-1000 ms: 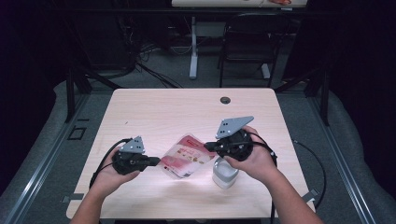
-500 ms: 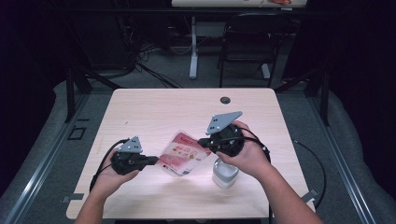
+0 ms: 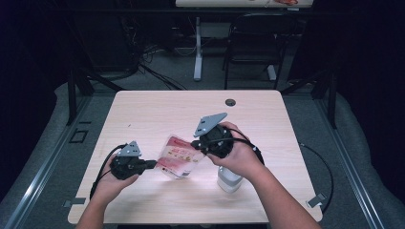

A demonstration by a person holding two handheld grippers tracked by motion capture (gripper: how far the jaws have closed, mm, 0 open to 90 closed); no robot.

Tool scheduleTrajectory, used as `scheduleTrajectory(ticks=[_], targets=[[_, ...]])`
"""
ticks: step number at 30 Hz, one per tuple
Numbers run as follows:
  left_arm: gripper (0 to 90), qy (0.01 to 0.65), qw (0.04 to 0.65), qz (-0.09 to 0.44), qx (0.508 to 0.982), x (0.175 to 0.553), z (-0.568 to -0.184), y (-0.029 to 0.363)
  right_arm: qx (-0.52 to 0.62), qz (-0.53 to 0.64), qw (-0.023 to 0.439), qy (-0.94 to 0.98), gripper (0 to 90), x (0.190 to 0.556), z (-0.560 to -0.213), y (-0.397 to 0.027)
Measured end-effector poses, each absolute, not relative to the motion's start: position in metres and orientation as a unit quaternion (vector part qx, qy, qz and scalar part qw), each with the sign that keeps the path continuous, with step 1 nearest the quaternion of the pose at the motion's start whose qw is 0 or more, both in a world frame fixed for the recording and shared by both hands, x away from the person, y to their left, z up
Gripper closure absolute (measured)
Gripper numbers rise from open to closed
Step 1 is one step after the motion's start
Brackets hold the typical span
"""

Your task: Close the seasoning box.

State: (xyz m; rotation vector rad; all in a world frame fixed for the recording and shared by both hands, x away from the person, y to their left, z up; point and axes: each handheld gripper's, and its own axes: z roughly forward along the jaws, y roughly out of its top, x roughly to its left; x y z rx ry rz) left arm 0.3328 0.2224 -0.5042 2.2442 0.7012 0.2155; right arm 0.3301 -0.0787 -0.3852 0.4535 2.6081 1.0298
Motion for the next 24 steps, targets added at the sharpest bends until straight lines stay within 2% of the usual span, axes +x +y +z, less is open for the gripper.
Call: scheduleTrajectory(ticks=[17, 24], targets=[[89.4, 0.290, 0.357, 0.083, 0.884, 0.335, -0.524, 0.217, 0.144, 0.343, 0.155, 0.915, 89.9, 0.332, -0.395, -0.063], [77.9, 0.281, 0.386, 0.060, 0.876, 0.332, -0.518, 0.221, 0.139, 0.353, 0.144, 0.914, 89.1, 0.331, -0.396, -0.059]])
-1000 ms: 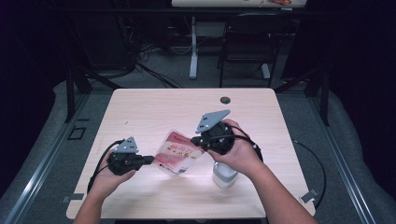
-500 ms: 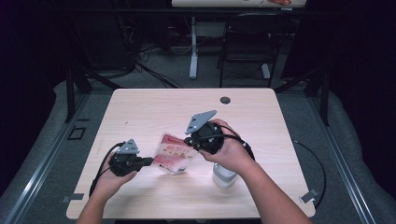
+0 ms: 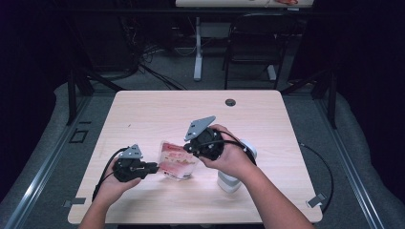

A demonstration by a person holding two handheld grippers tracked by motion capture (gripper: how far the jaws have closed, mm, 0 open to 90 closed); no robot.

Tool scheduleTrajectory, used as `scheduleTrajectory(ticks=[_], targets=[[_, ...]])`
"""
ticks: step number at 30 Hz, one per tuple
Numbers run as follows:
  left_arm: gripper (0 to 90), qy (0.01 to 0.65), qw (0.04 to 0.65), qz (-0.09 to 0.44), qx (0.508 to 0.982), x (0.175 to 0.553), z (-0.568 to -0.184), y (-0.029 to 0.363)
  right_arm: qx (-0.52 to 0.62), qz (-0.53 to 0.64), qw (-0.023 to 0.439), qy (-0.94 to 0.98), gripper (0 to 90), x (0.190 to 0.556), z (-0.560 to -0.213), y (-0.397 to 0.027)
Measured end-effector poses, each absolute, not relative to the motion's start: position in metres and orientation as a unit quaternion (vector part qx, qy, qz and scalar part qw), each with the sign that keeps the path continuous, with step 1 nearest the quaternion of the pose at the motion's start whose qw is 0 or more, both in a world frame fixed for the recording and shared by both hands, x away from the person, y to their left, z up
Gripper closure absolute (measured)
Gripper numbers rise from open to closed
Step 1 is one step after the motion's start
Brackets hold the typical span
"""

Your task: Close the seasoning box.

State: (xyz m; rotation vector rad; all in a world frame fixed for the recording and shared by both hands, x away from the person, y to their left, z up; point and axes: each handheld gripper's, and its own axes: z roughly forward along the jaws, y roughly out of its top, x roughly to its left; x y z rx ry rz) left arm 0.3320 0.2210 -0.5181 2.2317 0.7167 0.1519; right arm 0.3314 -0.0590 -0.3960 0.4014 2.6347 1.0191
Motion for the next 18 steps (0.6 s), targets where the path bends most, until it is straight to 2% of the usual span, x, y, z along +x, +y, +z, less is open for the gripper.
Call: scheduleTrajectory(ticks=[8, 18], targets=[[69.5, 0.260, 0.397, 0.061, 0.878, 0.327, -0.512, 0.219, 0.134, 0.359, 0.135, 0.914, 86.5, 0.330, -0.397, -0.055], [61.0, 0.268, 0.403, 0.073, 0.872, 0.325, -0.509, 0.220, 0.136, 0.364, 0.119, 0.914, 75.1, 0.331, -0.406, -0.048]])
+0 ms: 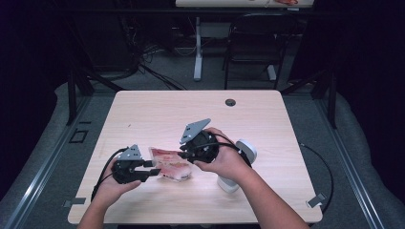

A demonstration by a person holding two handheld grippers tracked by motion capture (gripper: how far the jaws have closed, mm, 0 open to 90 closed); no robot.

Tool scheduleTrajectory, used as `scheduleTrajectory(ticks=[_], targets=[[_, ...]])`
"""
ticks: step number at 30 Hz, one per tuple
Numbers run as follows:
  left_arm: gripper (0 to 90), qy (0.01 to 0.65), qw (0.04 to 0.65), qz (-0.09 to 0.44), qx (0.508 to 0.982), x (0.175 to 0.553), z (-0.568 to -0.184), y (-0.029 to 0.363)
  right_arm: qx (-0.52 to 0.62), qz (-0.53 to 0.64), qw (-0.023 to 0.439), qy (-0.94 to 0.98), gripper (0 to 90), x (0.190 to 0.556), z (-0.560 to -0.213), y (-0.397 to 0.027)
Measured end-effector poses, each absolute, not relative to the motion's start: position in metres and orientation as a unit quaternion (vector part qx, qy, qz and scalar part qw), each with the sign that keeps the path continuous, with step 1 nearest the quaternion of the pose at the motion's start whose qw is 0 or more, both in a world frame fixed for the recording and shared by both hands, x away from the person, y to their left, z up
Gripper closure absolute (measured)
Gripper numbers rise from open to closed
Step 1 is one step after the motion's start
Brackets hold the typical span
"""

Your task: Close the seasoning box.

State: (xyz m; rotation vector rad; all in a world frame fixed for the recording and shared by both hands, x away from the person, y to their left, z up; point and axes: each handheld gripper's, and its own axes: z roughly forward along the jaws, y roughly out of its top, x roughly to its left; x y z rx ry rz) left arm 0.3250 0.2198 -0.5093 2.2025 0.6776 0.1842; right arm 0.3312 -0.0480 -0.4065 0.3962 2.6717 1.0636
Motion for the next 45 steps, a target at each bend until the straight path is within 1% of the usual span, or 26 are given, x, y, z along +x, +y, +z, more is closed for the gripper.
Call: scheduleTrajectory(ticks=[2, 5, 7, 11, 19, 23, 27, 35, 39, 44, 45], targets=[[59.8, 0.272, 0.407, 0.075, 0.869, 0.325, -0.509, 0.221, 0.140, 0.373, 0.114, 0.910, 71.3, 0.331, -0.408, -0.047], [58.4, 0.273, 0.411, 0.075, 0.866, 0.325, -0.508, 0.222, 0.139, 0.376, 0.109, 0.910, 70.1, 0.332, -0.407, -0.047], [56.7, 0.278, 0.412, 0.078, 0.865, 0.325, -0.508, 0.222, 0.140, 0.383, 0.105, 0.907, 67.4, 0.331, -0.406, -0.047], [54.9, 0.279, 0.414, 0.080, 0.863, 0.325, -0.507, 0.223, 0.143, 0.394, 0.106, 0.901, 64.9, 0.331, -0.404, -0.046], [54.6, 0.280, 0.417, 0.078, 0.861, 0.325, -0.507, 0.223, 0.148, 0.415, 0.109, 0.891, 61.5, 0.329, -0.398, -0.047], [55.0, 0.276, 0.419, 0.076, 0.862, 0.324, -0.507, 0.223, 0.151, 0.423, 0.113, 0.886, 57.4, 0.327, -0.393, -0.049], [55.9, 0.276, 0.416, 0.075, 0.863, 0.323, -0.506, 0.223, 0.157, 0.437, 0.110, 0.879, 57.1, 0.326, -0.389, -0.054], [56.5, 0.279, 0.419, 0.072, 0.861, 0.319, -0.506, 0.226, 0.173, 0.450, 0.123, 0.868, 57.4, 0.323, -0.382, -0.075], [56.5, 0.281, 0.417, 0.072, 0.861, 0.318, -0.506, 0.227, 0.190, 0.457, 0.121, 0.861, 61.6, 0.323, -0.380, -0.090], [56.3, 0.288, 0.417, 0.074, 0.859, 0.318, -0.508, 0.231, 0.206, 0.463, 0.133, 0.852, 62.9, 0.319, -0.380, -0.108], [56.3, 0.290, 0.417, 0.076, 0.858, 0.318, -0.508, 0.231, 0.212, 0.467, 0.137, 0.848, 64.3, 0.318, -0.380, -0.112]])
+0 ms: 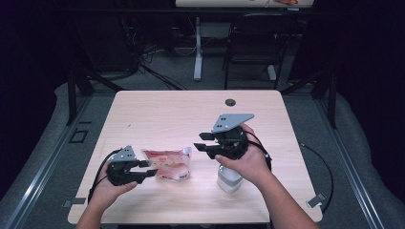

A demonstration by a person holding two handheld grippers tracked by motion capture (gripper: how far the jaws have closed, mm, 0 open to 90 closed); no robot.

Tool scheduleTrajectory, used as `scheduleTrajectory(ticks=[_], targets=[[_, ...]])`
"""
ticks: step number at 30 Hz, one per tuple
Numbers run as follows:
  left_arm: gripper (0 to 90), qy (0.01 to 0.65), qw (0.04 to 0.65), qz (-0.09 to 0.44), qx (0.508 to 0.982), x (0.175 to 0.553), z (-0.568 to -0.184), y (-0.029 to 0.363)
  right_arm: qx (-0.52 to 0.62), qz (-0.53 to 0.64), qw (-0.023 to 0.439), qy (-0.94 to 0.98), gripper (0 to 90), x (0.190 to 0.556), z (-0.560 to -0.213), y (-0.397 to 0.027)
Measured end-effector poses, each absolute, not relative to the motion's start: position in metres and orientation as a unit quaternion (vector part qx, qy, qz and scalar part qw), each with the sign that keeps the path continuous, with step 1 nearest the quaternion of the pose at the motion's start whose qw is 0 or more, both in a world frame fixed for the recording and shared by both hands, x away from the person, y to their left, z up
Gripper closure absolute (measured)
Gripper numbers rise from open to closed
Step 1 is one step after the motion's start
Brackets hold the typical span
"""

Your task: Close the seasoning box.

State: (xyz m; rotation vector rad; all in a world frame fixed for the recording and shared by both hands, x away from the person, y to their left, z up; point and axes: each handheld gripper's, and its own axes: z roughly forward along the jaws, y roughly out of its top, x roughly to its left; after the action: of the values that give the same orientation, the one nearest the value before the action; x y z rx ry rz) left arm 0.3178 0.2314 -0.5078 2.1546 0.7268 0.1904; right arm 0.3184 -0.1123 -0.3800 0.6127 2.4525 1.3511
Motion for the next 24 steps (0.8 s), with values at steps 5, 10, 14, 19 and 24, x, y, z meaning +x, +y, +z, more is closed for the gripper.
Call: scheduleTrajectory(ticks=[5, 10, 14, 19, 24], targets=[[56.0, 0.295, 0.417, 0.078, 0.856, 0.318, -0.508, 0.234, 0.234, 0.469, 0.148, 0.839, 68.2, 0.317, -0.384, -0.130], [56.0, 0.297, 0.416, 0.080, 0.856, 0.318, -0.508, 0.235, 0.251, 0.470, 0.155, 0.832, 72.5, 0.316, -0.387, -0.143], [56.0, 0.296, 0.414, 0.082, 0.857, 0.318, -0.508, 0.235, 0.263, 0.469, 0.163, 0.827, 76.0, 0.314, -0.387, -0.152], [56.0, 0.297, 0.415, 0.081, 0.856, 0.318, -0.508, 0.236, 0.281, 0.467, 0.172, 0.821, 78.6, 0.314, -0.391, -0.165], [56.0, 0.297, 0.414, 0.083, 0.856, 0.318, -0.508, 0.237, 0.297, 0.461, 0.175, 0.818, 80.9, 0.315, -0.396, -0.178]])
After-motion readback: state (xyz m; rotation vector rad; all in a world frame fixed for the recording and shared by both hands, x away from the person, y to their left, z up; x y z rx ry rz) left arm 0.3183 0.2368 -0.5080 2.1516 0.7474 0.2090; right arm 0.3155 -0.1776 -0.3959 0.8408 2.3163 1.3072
